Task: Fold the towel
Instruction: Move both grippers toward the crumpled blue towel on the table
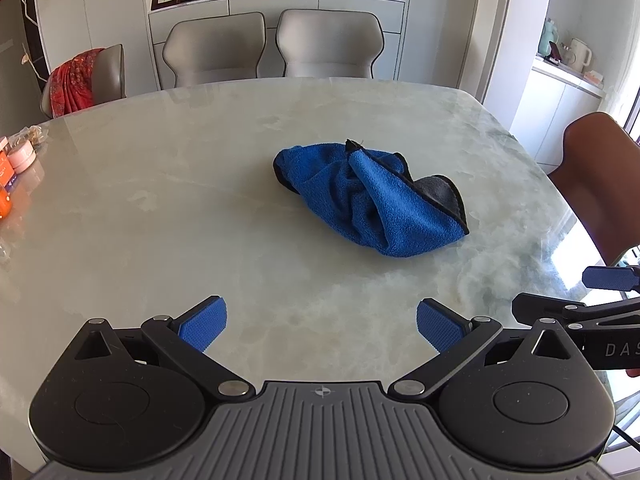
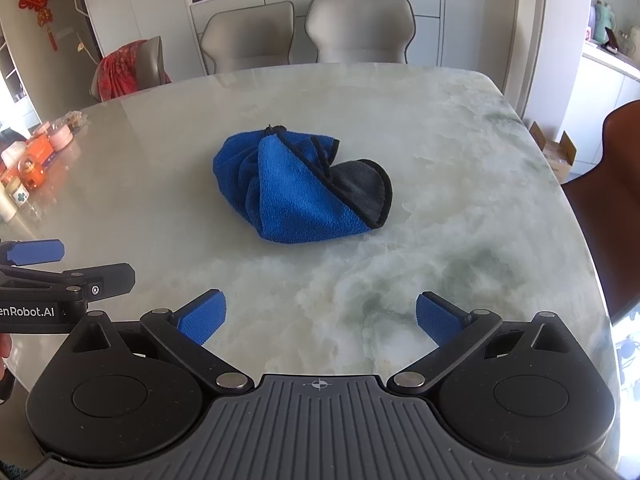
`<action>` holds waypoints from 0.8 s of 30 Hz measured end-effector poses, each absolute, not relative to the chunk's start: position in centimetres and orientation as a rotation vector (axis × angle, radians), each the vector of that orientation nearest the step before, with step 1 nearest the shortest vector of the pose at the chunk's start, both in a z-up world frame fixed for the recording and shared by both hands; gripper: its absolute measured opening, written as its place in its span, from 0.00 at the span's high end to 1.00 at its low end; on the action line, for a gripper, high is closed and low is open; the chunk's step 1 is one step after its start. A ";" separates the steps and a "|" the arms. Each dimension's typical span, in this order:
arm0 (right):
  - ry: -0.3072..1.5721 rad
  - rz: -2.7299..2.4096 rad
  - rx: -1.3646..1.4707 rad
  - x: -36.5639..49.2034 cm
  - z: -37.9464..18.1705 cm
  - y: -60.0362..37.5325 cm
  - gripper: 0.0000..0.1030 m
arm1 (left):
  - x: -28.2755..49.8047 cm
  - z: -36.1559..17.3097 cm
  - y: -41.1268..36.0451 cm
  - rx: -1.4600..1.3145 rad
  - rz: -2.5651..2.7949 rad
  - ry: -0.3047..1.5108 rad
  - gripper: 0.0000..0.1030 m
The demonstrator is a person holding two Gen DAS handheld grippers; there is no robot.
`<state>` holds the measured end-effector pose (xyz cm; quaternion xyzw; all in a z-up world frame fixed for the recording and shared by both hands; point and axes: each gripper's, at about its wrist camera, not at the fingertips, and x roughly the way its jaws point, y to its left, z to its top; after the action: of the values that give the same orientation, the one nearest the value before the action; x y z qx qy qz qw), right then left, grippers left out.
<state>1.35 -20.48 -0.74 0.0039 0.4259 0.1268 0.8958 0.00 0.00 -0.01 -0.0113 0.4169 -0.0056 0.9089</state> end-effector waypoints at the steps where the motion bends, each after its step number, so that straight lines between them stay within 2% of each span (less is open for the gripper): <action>1: 0.883 0.262 0.007 1.4 -0.7 -20.5 0.00 | 0.0 0.0 0.0 -0.023 -0.012 0.860 0.00; 24: 0.919 0.256 -0.008 2.1 -0.6 -20.2 0.00 | 1.2 -1.4 0.3 0.001 -0.011 0.926 0.00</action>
<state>2.13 -20.20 -0.63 -0.0036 0.4422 0.1234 0.8884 1.23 0.29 -1.39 0.0006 0.4466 -0.0055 0.8947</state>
